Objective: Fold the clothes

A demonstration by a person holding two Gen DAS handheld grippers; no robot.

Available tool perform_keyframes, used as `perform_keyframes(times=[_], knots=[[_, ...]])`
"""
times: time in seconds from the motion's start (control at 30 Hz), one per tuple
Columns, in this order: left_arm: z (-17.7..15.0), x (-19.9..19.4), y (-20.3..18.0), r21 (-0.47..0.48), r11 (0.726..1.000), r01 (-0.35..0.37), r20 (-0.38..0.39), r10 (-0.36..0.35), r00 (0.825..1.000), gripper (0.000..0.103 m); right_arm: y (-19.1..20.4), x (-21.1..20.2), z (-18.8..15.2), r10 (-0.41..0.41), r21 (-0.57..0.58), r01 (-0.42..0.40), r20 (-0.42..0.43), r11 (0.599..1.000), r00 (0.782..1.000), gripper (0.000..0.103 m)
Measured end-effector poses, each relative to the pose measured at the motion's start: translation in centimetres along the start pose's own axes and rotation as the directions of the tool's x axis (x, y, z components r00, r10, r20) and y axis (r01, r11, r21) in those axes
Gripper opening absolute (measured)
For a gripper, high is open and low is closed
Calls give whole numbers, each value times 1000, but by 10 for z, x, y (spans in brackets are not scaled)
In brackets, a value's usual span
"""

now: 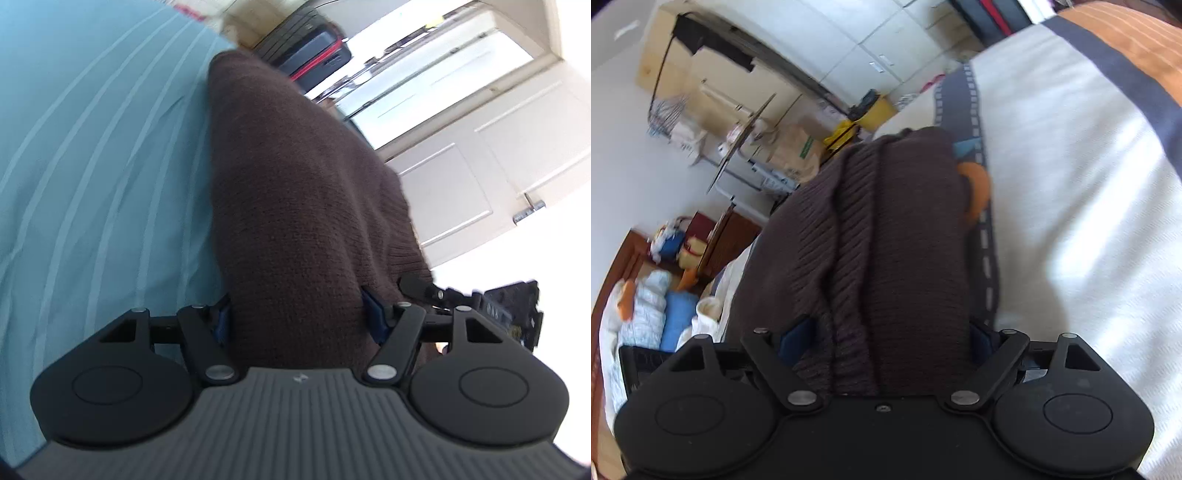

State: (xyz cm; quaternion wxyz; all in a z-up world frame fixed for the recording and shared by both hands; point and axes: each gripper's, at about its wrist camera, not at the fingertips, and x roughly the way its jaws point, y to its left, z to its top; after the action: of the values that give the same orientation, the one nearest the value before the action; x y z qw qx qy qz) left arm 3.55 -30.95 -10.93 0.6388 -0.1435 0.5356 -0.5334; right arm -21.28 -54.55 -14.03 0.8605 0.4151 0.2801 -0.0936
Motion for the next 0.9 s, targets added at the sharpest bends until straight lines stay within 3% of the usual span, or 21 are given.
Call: perform_keyframes(times=[0.03,0.1,0.13,0.2,0.27,0.4,0.5,0.57,0.63,0.7,0.8,0.9], knots=[[0,3,2,-19,1000,2,-4,-2,1000,70,10,-1,-2,-4,-42,4,7,999,1000,70],[1,6,2,-35,999,-7,-8,7,1000,68,29,-3,-5,-11,-125,13,20,992,1000,60],[3,7,-2,-28,999,-22,-6,22,1000,61,39,-4,-6,-14,-166,18,27,986,1000,55],[0,1,-20,75,994,-83,5,83,997,51,58,-6,-9,-19,-247,29,41,969,999,51],[-4,-10,-37,127,988,-93,33,89,995,45,80,-14,-9,-11,-282,34,82,959,997,48],[-7,-51,-53,113,990,-86,86,76,993,44,120,-31,-17,45,-320,8,156,947,987,47],[-13,-88,-63,142,981,-134,143,113,983,44,134,-39,-23,90,-319,-32,168,947,982,47],[-22,-109,-72,179,957,-227,197,191,962,44,141,-36,-28,118,-312,-67,146,948,982,47],[-33,-124,-84,240,896,-374,248,316,916,44,149,-33,-36,142,-306,-99,121,947,982,47],[-40,-128,-85,245,850,-466,258,406,877,44,163,-24,-47,148,-326,-114,81,938,986,47],[-40,-147,-66,190,833,-520,236,475,848,44,185,-2,-62,131,-371,-116,17,922,991,47],[-51,-180,-41,115,852,-510,206,482,852,43,206,15,-74,114,-416,-118,-33,902,993,46]])
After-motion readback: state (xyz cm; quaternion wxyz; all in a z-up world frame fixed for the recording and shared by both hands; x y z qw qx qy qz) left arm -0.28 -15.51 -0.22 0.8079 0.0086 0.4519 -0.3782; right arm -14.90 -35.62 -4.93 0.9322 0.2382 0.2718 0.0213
